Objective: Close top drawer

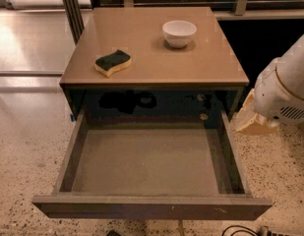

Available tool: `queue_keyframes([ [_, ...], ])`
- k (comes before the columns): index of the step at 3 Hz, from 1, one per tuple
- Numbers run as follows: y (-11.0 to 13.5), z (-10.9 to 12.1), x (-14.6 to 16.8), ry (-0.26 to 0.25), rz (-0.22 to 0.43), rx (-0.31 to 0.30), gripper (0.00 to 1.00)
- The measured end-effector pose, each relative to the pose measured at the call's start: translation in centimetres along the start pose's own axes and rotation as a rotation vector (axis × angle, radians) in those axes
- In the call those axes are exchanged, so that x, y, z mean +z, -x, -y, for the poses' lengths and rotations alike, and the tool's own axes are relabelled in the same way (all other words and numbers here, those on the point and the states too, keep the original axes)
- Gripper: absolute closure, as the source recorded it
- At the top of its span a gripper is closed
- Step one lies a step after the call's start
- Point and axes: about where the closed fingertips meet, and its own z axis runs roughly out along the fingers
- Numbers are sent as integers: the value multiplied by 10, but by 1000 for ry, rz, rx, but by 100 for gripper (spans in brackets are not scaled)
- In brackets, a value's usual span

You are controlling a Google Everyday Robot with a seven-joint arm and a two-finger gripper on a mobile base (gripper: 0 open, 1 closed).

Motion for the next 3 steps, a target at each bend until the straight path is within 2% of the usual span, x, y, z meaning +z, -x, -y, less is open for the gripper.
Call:
queue_keyframes([
  [1, 0, -1, 0, 1, 4, 4, 100],
  [2, 0, -5, 1, 11, 36, 35, 100],
  [3, 17, -39, 11, 36, 105, 55, 100],
])
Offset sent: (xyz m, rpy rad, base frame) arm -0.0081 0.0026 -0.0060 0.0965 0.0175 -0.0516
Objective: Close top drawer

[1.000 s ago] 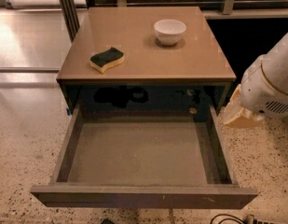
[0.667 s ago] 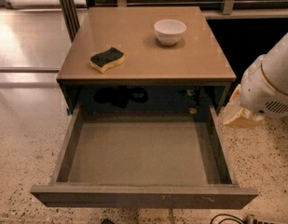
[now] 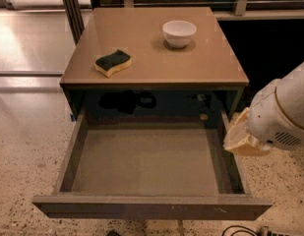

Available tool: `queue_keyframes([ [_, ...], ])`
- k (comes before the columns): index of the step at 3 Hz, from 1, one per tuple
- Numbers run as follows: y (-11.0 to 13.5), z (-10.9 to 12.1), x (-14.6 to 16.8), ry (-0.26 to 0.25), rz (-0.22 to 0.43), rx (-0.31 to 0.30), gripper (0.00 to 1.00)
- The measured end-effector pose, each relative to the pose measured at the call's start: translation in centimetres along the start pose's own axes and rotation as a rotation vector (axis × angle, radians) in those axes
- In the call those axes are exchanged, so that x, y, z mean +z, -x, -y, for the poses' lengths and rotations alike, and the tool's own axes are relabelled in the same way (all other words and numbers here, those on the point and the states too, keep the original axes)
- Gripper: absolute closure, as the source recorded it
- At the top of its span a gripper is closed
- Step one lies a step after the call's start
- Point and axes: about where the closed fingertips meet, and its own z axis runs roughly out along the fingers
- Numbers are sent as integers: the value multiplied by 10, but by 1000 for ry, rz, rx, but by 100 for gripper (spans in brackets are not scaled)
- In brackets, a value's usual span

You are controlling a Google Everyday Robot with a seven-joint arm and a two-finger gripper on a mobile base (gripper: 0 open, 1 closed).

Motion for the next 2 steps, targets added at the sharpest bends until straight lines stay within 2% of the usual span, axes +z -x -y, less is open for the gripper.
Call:
queue_keyframes([
  [1, 13, -57, 41, 90, 43, 0, 100],
  [2, 17, -108, 71, 188, 52, -5, 100],
])
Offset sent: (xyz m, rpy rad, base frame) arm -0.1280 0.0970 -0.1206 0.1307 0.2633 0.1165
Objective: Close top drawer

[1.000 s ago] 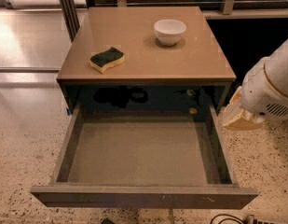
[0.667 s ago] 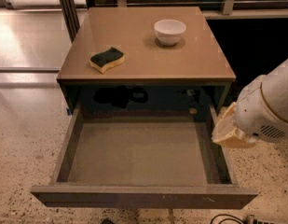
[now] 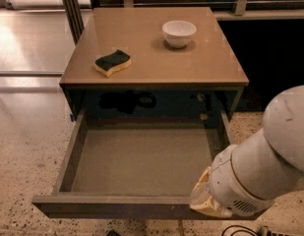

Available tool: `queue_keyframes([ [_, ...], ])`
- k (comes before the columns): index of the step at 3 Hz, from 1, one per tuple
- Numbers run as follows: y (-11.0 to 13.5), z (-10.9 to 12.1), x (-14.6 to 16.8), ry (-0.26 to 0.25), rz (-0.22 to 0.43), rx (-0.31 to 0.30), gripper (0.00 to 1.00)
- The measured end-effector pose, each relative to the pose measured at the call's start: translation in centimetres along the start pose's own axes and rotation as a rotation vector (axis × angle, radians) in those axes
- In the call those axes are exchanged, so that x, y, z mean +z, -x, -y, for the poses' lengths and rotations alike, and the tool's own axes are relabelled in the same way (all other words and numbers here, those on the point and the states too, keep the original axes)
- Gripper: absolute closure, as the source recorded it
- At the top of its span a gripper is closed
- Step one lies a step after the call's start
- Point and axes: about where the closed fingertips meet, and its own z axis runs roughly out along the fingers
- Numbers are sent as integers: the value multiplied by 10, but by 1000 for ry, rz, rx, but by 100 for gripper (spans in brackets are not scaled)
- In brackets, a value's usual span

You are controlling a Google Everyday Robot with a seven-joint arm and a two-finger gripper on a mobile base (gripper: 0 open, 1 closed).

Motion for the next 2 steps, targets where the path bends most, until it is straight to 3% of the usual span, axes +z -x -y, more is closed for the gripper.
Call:
queue_keyframes([
  [1, -3, -30, 30, 80, 5, 9, 100],
  [2, -4, -31, 31, 81, 4, 14, 100],
])
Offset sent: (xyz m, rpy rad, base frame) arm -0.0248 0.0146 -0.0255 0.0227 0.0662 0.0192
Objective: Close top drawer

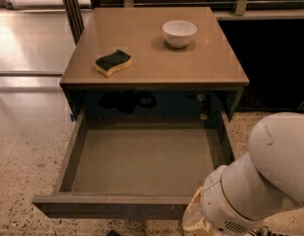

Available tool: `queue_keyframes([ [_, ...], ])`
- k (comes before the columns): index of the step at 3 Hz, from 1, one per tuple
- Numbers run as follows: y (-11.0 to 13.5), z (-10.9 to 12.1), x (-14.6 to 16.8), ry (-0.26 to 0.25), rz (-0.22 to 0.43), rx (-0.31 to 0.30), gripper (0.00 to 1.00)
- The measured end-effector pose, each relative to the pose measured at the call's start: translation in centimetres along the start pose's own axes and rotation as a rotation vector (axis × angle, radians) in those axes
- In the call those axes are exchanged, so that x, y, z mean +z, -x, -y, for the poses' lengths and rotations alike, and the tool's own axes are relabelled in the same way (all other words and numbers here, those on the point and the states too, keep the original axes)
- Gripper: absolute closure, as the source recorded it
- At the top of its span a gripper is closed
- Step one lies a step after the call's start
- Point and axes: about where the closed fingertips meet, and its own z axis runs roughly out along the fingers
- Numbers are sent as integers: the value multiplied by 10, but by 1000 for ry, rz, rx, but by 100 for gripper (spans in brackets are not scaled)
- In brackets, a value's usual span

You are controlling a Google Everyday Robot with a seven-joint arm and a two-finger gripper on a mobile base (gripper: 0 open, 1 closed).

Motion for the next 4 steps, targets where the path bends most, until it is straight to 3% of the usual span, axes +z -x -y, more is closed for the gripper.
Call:
queue_keyframes([
  [1, -4, -3, 4, 2, -3, 15, 100],
  [2, -11, -17, 30, -22, 17, 94, 100],
  [3, 5, -18, 111, -67, 87, 123, 100],
  [4, 5, -17, 112, -71, 91, 128, 100],
])
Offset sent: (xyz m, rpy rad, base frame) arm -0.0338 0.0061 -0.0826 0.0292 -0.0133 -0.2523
